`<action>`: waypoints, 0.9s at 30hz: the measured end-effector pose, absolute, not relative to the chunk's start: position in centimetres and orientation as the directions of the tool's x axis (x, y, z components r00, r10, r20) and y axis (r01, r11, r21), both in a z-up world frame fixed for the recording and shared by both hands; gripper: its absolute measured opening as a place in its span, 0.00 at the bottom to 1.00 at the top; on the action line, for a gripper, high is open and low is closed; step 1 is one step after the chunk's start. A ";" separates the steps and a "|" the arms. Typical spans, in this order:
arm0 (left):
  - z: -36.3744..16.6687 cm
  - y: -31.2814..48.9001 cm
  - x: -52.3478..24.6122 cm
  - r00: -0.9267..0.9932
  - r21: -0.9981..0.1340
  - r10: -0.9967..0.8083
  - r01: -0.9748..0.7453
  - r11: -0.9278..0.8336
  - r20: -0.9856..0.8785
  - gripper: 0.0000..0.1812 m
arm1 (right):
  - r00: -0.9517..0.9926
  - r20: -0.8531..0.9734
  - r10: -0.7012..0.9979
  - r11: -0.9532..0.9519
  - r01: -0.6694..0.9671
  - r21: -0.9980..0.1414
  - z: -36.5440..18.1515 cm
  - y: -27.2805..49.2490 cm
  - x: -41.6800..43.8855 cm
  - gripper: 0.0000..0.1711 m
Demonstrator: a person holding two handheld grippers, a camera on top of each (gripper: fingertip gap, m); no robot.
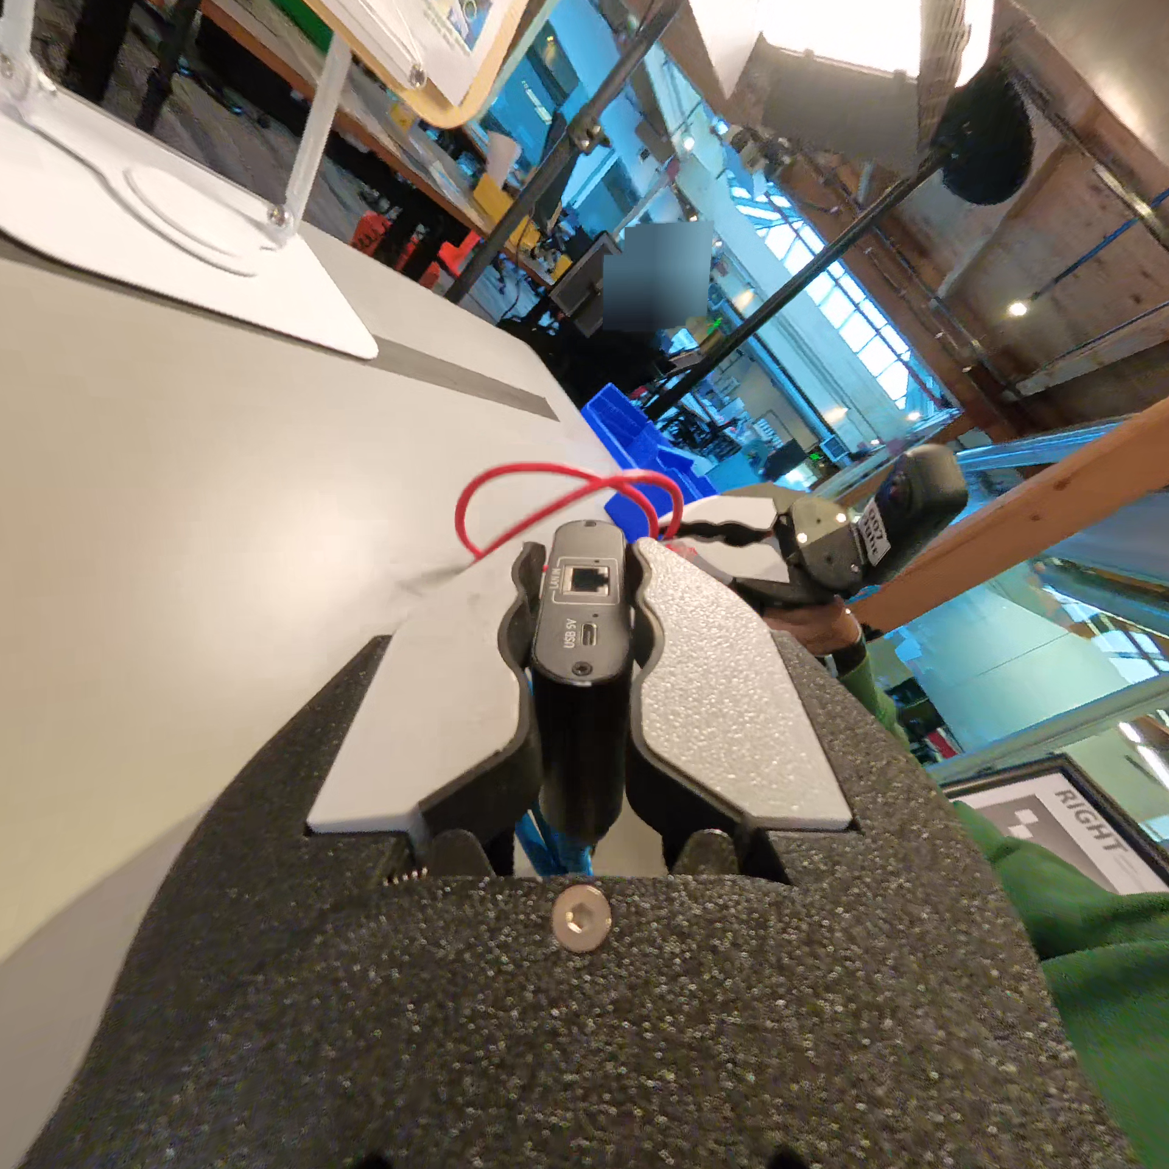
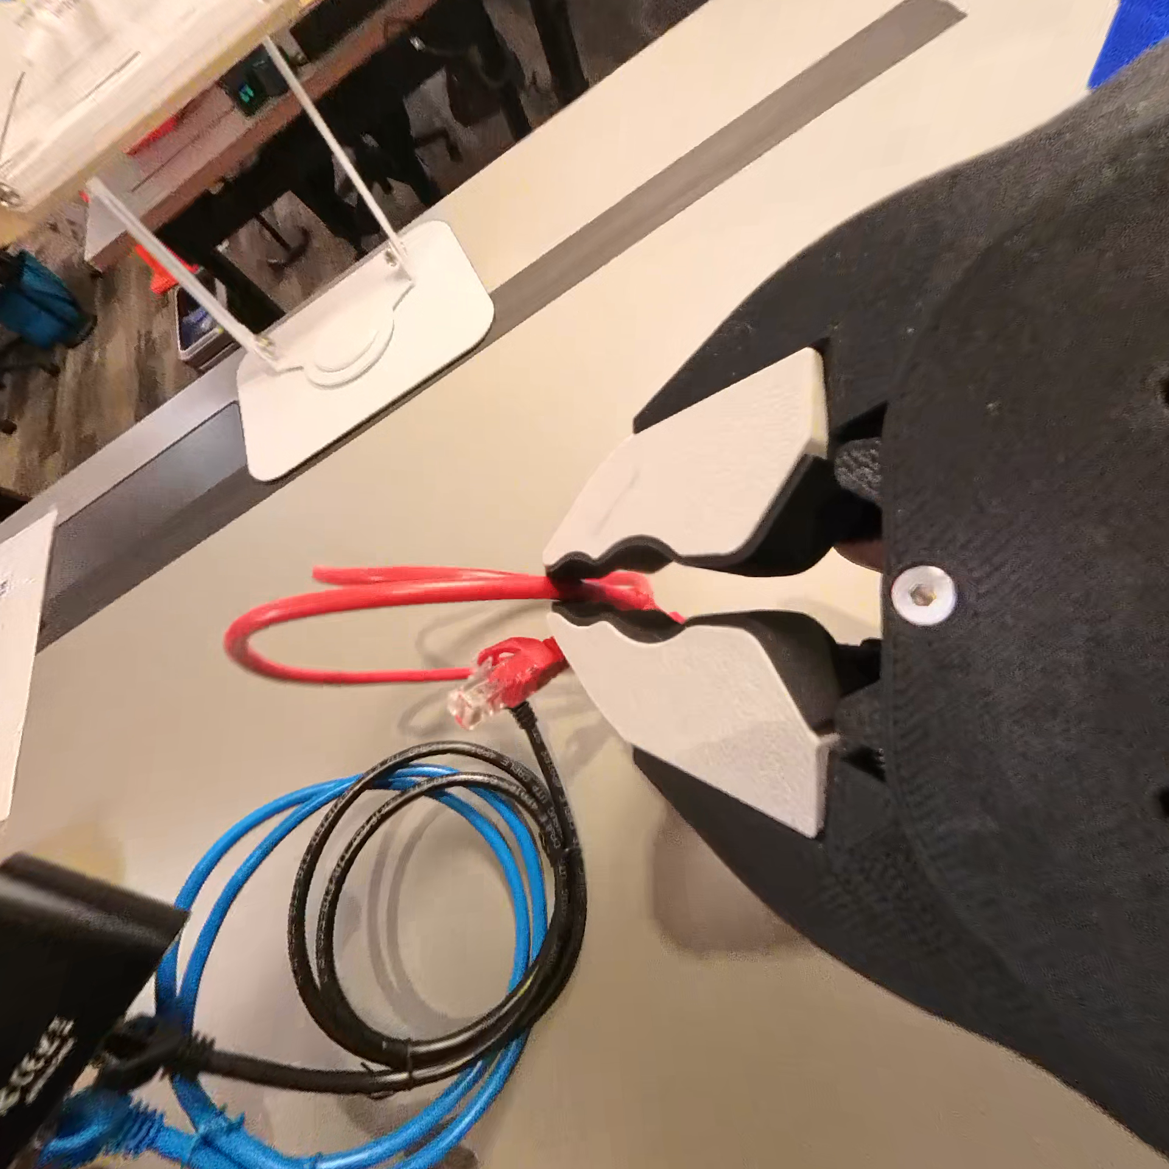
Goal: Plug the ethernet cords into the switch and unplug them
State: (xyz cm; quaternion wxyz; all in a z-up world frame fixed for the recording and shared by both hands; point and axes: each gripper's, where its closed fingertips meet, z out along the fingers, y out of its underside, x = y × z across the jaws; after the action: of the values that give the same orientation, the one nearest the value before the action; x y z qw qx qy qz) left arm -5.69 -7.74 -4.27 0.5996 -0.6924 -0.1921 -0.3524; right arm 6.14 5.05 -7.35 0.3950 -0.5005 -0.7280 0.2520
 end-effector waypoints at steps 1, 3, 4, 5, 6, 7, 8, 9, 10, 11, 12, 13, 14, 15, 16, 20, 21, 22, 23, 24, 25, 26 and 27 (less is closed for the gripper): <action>-4.3 -7.0 -6.1 0.669 -0.695 -0.186 0.691 -0.198 0.719 0.15 | -0.190 0.312 0.931 0.365 0.526 -0.768 -7.5 5.4 6.0 0.04; -4.4 -6.0 -6.4 0.646 -0.694 -0.263 0.698 -0.176 0.716 0.15 | -0.197 0.278 0.940 0.341 0.521 -0.783 -7.9 5.9 5.9 0.04; -4.5 -5.8 -6.5 0.633 -0.693 -0.301 0.703 -0.161 0.713 0.15 | -0.204 0.253 0.946 0.324 0.510 -0.797 -8.0 5.9 5.8 0.04; -4.7 -5.8 -6.8 0.618 -0.683 -0.327 0.716 -0.142 0.715 0.15 | -0.217 0.229 0.949 0.309 0.491 -0.814 -8.0 5.7 5.6 0.04; -5.1 -5.9 -7.2 0.589 -0.652 -0.324 0.747 -0.131 0.740 0.15 | -0.233 0.209 0.950 0.298 0.463 -0.835 -8.1 5.4 5.5 0.04; -5.5 -6.0 -7.5 0.560 -0.624 -0.328 0.770 -0.131 0.761 0.15 | -0.251 0.190 0.949 0.285 0.432 -0.855 -8.2 5.0 5.4 0.04; -5.9 -6.2 -7.8 0.551 -0.616 -0.331 0.777 -0.133 0.766 0.15 | -0.266 0.173 0.949 0.272 0.404 -0.873 -8.3 4.4 5.3 0.04; -6.8 -6.4 -8.3 0.551 -0.606 -0.299 0.784 -0.137 0.780 0.15 | -0.281 0.164 0.946 0.266 0.379 -0.886 -8.4 3.8 5.3 0.05; -7.8 -6.4 -9.0 0.541 -0.584 -0.250 0.798 -0.147 0.803 0.15 | -0.294 0.172 0.940 0.275 0.357 -0.893 -8.7 3.3 5.2 0.05; -8.3 -6.4 -9.5 0.507 -0.543 -0.219 0.824 -0.158 0.833 0.15 | -0.295 0.193 0.936 0.292 0.342 -0.893 -8.9 2.9 5.1 0.06; -8.3 -6.4 -9.7 0.483 -0.520 -0.219 0.839 -0.161 0.848 0.15 | -0.287 0.215 0.934 0.308 0.337 -0.890 -9.3 2.8 4.9 0.06; -8.5 -6.4 -9.7 0.478 -0.514 -0.213 0.842 -0.167 0.852 0.15 | -0.277 0.229 0.933 0.318 0.340 -0.885 -9.7 2.6 4.7 0.06; -8.8 -6.4 -9.6 0.483 -0.515 -0.195 0.839 -0.176 0.854 0.15 | -0.270 0.231 0.935 0.318 0.345 -0.883 -10.2 2.5 4.5 0.07; -9.0 -6.4 -9.5 0.489 -0.518 -0.180 0.834 -0.188 0.853 0.15 | -0.268 0.226 0.937 0.312 0.342 -0.886 -10.5 2.3 4.3 0.07; -9.2 -6.4 -9.4 0.494 -0.521 -0.170 0.830 -0.200 0.853 0.15 | -0.269 0.221 0.937 0.306 0.335 -0.891 -10.6 2.0 4.2 0.08; -9.5 -6.4 -9.1 0.494 -0.518 -0.158 0.827 -0.218 0.855 0.15 | -0.274 0.233 0.933 0.317 0.319 -0.893 -11.1 1.7 4.0 0.11; -9.5 -6.4 -9.0 0.494 -0.518 -0.158 0.826 -0.220 0.855 0.15 | -0.273 0.252 0.928 0.334 0.314 -0.889 -11.1 1.9 4.1 0.12; -9.5 -6.4 -9.0 0.495 -0.518 -0.156 0.826 -0.222 0.855 0.15 | -0.279 0.279 0.919 0.360 0.307 -0.881 -11.1 2.0 4.2 0.13; -9.6 -6.4 -8.9 0.494 -0.517 -0.153 0.826 -0.225 0.856 0.15 | -0.285 0.314 0.906 0.395 0.297 -0.869 -11.1 2.1 4.5 0.14; -9.6 -6.4 -8.9 0.492 -0.515 -0.152 0.827 -0.227 0.857 0.15 | -0.287 0.362 0.887 0.439 0.280 -0.854 -10.9 2.3 4.7 0.14; -9.6 -6.4 -8.8 0.492 -0.515 -0.152 0.827 -0.227 0.857 0.15 | -0.296 0.410 0.863 0.486 0.263 -0.833 -10.7 2.4 5.0 0.14; -9.6 -6.5 -8.8 0.493 -0.516 -0.153 0.825 -0.230 0.857 0.15 | -0.306 0.446 0.841 0.524 0.254 -0.813 -10.7 2.4 5.3 0.14; -9.7 -6.5 -8.7 0.493 -0.516 -0.152 0.824 -0.234 0.857 0.15 | -0.306 0.480 0.822 0.555 0.247 -0.794 -10.7 2.6 5.5 0.14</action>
State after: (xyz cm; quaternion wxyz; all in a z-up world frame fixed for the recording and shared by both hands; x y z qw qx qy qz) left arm -8.69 -6.49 -9.67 0.5632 -0.6552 -0.2564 -0.4334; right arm 5.46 2.61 -10.67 0.4678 -0.3578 -0.7475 0.3072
